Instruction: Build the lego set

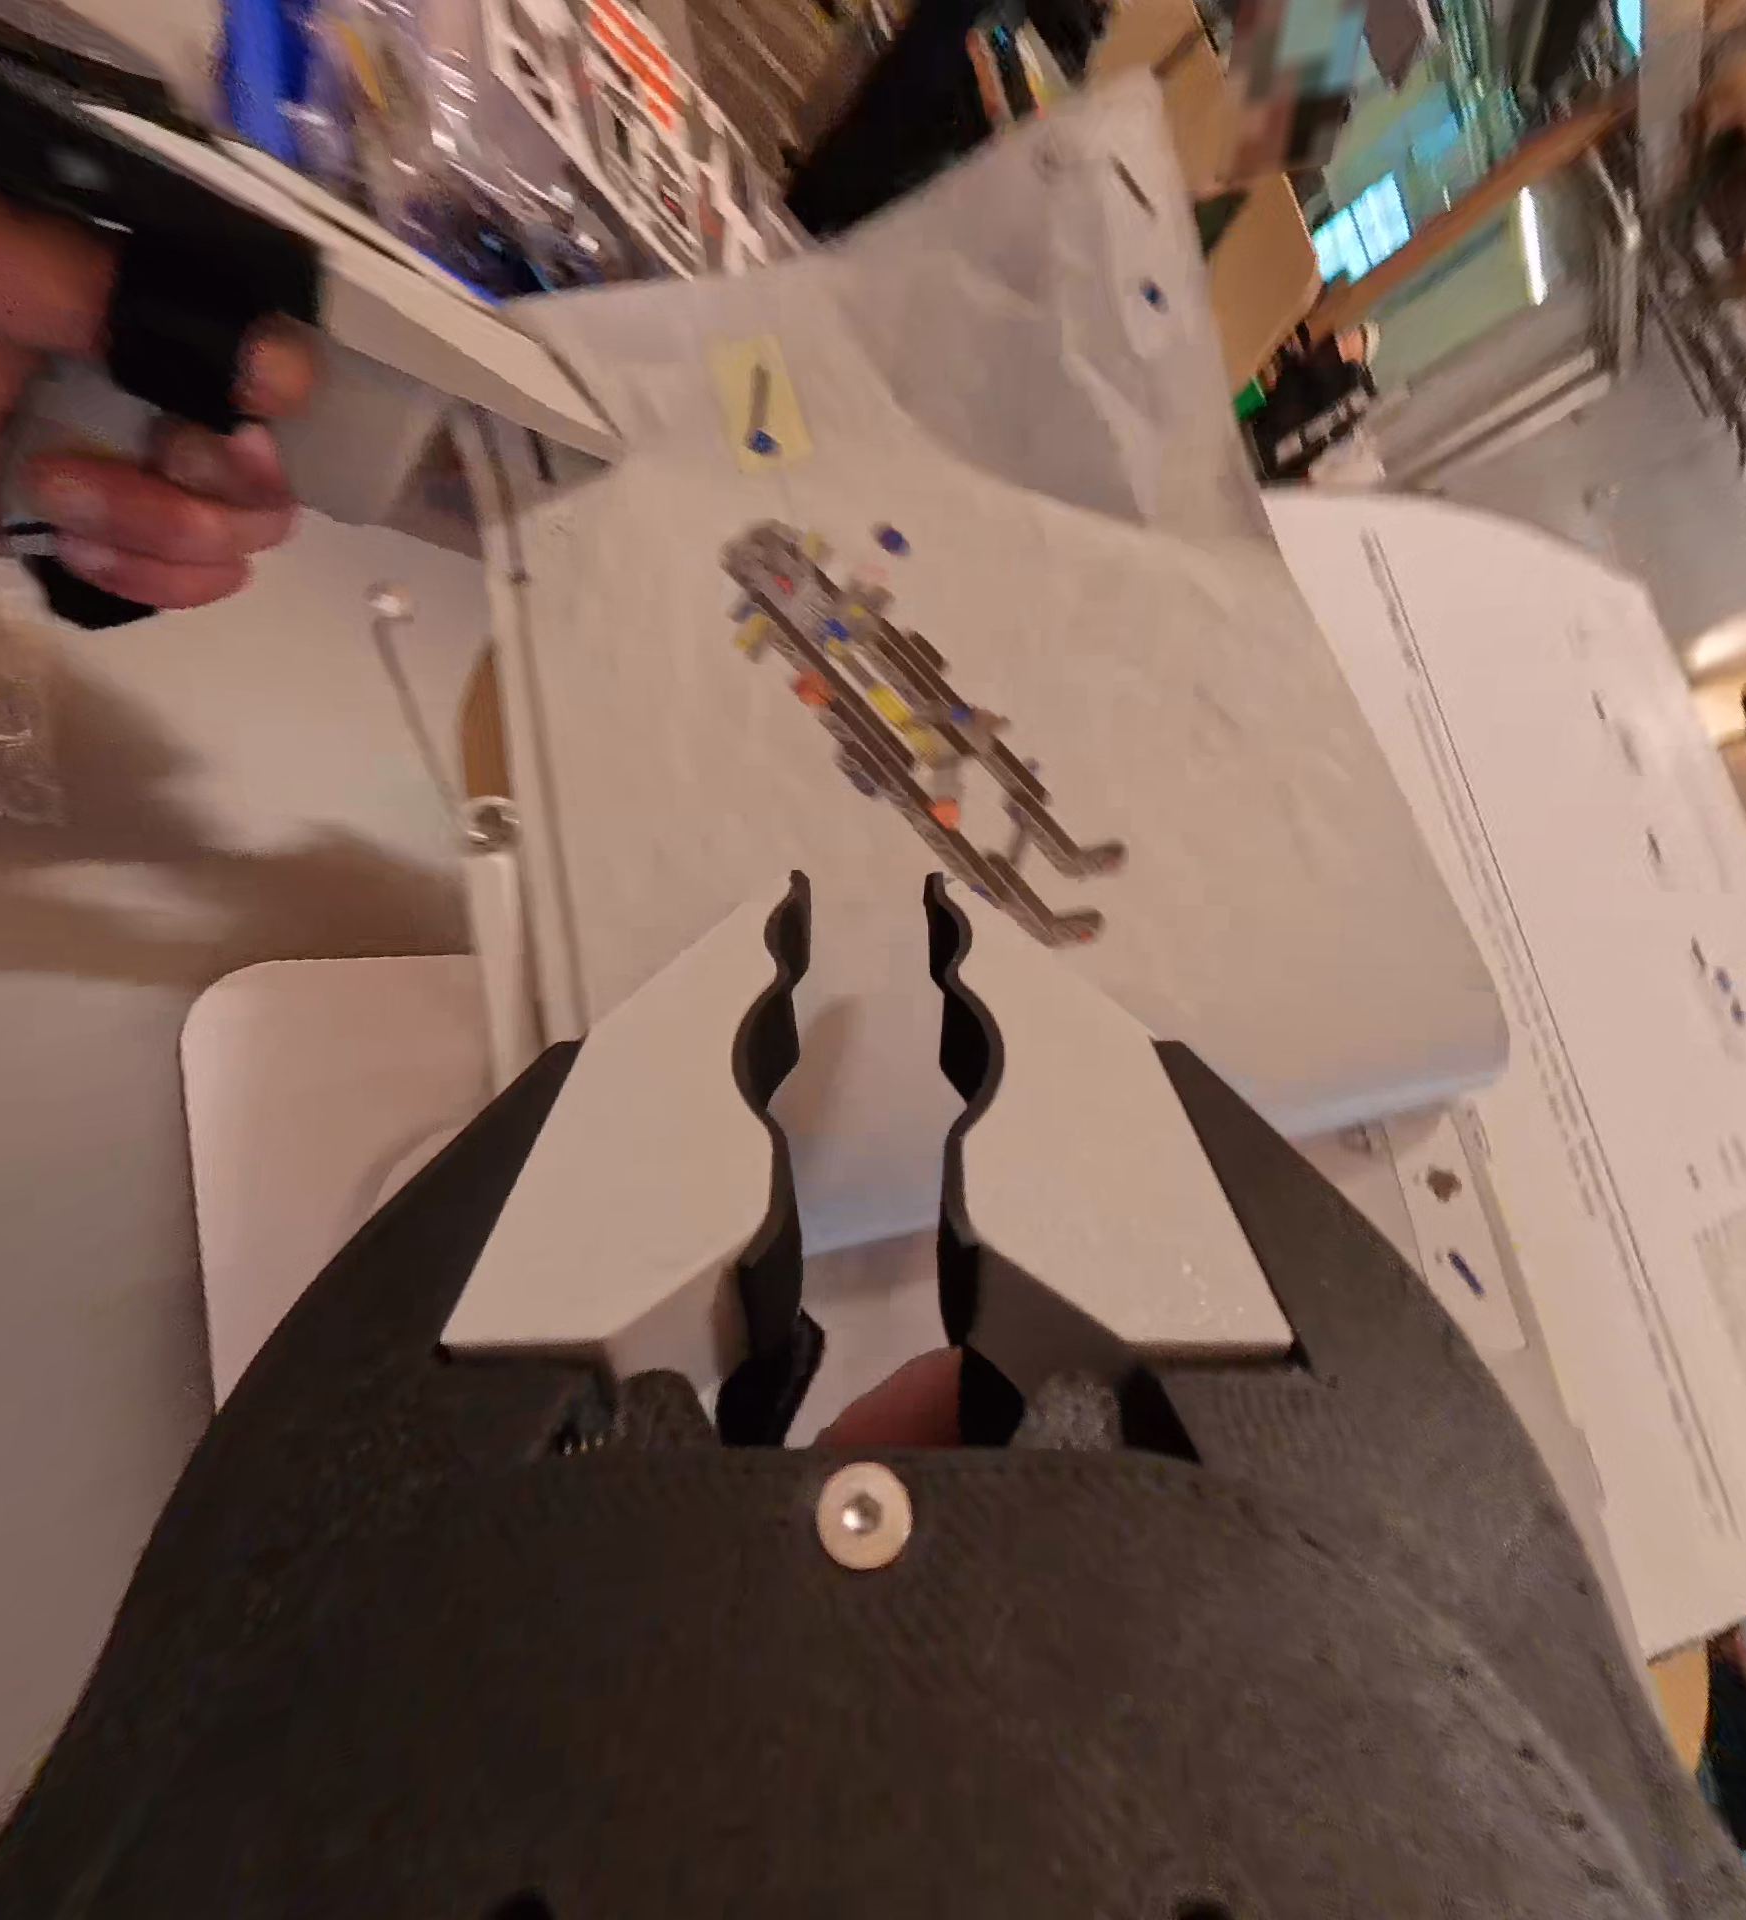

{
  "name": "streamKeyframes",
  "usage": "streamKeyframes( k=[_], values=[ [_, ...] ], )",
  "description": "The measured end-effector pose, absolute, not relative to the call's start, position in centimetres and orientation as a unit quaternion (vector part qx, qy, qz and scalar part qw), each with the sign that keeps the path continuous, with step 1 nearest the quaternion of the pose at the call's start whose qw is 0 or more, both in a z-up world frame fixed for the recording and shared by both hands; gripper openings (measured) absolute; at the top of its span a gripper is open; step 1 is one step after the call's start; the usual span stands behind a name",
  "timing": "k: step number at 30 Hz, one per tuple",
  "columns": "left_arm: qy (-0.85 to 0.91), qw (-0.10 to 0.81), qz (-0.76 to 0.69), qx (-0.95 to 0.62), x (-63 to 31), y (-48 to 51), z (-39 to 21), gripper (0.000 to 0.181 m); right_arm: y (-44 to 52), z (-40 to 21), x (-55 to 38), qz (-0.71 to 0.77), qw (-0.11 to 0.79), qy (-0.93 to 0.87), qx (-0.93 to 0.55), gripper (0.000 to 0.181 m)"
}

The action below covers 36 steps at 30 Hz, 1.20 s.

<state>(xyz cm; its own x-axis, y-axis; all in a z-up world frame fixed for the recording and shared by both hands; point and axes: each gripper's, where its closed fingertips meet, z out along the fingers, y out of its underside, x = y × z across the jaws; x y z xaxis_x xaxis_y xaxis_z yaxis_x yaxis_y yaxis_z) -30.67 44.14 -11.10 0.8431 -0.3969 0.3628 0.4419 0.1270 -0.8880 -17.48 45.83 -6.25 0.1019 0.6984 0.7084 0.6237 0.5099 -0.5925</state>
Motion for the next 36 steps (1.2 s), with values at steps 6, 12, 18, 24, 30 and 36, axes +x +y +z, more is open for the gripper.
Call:
streamKeyframes(
  k=[6,12,18,24,30,36],
  values=[
    [-0.013,0.750,-0.278,-0.600,-31.2,44.2,-11.1,0.000,40.2,-11.2,-21.7,-0.018,0.487,-0.774,-0.405,0.021],
    [0.003,0.751,-0.277,-0.599,-31.2,44.0,-10.9,0.000,41.0,-15.3,-24.4,-0.122,0.450,-0.800,-0.378,0.013],
    [0.001,0.750,-0.288,-0.596,-31.2,44.1,-11.1,0.000,41.4,-15.3,-24.9,-0.100,0.471,-0.777,-0.406,0.000],
    [-0.009,0.747,-0.296,-0.595,-31.2,44.6,-11.7,0.000,41.1,-13.9,-24.9,0.006,0.516,-0.711,-0.477,0.000],
    [-0.008,0.747,-0.302,-0.592,-31.0,44.7,-11.9,0.000,41.9,-12.3,-24.5,0.103,0.554,-0.603,-0.565,0.000],
    [-0.011,0.747,-0.307,-0.589,-31.0,44.8,-11.9,0.000,43.5,-10.9,-23.0,0.217,0.571,-0.425,-0.668,0.000]
  ],
)
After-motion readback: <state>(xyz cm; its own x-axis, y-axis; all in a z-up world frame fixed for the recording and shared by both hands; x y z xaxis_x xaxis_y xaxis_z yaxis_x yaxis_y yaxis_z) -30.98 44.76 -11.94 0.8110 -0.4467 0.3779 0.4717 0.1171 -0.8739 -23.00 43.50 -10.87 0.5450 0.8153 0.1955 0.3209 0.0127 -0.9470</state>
